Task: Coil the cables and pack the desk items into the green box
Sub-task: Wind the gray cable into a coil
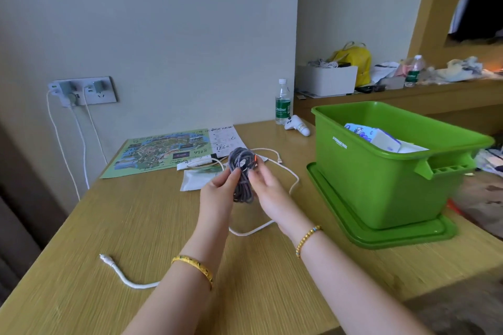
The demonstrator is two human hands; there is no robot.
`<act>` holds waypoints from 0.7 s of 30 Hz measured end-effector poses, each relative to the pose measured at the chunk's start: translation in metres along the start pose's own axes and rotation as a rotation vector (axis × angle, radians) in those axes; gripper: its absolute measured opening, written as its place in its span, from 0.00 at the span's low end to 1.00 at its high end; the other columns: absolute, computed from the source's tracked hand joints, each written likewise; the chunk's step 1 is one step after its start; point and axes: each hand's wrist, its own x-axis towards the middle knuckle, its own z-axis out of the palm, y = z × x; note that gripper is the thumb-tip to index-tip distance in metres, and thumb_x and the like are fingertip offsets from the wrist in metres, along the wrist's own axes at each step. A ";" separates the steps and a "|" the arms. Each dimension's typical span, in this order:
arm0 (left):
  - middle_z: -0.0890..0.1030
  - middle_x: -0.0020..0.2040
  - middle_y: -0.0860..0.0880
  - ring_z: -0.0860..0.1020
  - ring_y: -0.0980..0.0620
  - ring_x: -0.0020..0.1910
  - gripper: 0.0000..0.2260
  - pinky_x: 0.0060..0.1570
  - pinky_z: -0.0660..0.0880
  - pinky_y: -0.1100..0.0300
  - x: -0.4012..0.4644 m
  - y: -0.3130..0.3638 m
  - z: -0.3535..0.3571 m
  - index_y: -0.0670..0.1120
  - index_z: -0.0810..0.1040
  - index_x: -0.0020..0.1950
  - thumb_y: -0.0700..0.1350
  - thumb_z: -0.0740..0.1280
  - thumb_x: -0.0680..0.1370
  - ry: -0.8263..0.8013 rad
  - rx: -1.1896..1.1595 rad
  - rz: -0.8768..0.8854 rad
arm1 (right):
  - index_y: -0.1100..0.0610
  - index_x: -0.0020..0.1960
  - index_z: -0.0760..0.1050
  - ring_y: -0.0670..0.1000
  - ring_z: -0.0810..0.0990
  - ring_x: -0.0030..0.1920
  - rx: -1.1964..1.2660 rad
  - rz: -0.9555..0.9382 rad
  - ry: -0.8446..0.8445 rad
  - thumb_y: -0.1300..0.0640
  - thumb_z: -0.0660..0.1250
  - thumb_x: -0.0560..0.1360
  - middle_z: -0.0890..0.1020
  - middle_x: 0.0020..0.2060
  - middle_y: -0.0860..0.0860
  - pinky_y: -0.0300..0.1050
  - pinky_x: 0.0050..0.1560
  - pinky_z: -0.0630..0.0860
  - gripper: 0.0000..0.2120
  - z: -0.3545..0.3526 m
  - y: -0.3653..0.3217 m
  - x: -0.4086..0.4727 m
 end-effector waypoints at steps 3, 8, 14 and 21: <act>0.81 0.43 0.62 0.76 0.70 0.40 0.06 0.39 0.70 0.74 -0.006 0.014 0.014 0.56 0.79 0.52 0.47 0.64 0.78 -0.043 -0.001 0.006 | 0.45 0.75 0.44 0.37 0.67 0.63 -0.060 -0.010 -0.022 0.56 0.54 0.81 0.67 0.69 0.43 0.33 0.65 0.62 0.28 -0.007 -0.015 -0.008; 0.80 0.40 0.68 0.74 0.74 0.41 0.09 0.46 0.67 0.68 -0.013 0.054 0.040 0.58 0.78 0.47 0.52 0.58 0.80 -0.261 0.069 0.059 | 0.49 0.76 0.39 0.46 0.66 0.69 -0.241 -0.152 0.088 0.58 0.59 0.79 0.64 0.72 0.48 0.45 0.70 0.63 0.35 -0.042 -0.062 -0.009; 0.80 0.57 0.50 0.75 0.56 0.55 0.13 0.55 0.69 0.60 -0.019 0.095 0.109 0.51 0.77 0.61 0.50 0.59 0.79 -0.355 0.159 0.197 | 0.53 0.58 0.62 0.53 0.80 0.51 -0.464 -0.258 0.457 0.54 0.67 0.74 0.80 0.52 0.52 0.51 0.53 0.75 0.18 -0.111 -0.123 -0.013; 0.77 0.63 0.44 0.77 0.44 0.57 0.16 0.52 0.72 0.60 -0.023 0.082 0.167 0.47 0.74 0.66 0.48 0.60 0.79 -0.532 0.725 0.356 | 0.63 0.58 0.64 0.63 0.77 0.54 -1.058 0.084 0.639 0.59 0.64 0.76 0.77 0.54 0.62 0.48 0.42 0.68 0.14 -0.201 -0.120 -0.025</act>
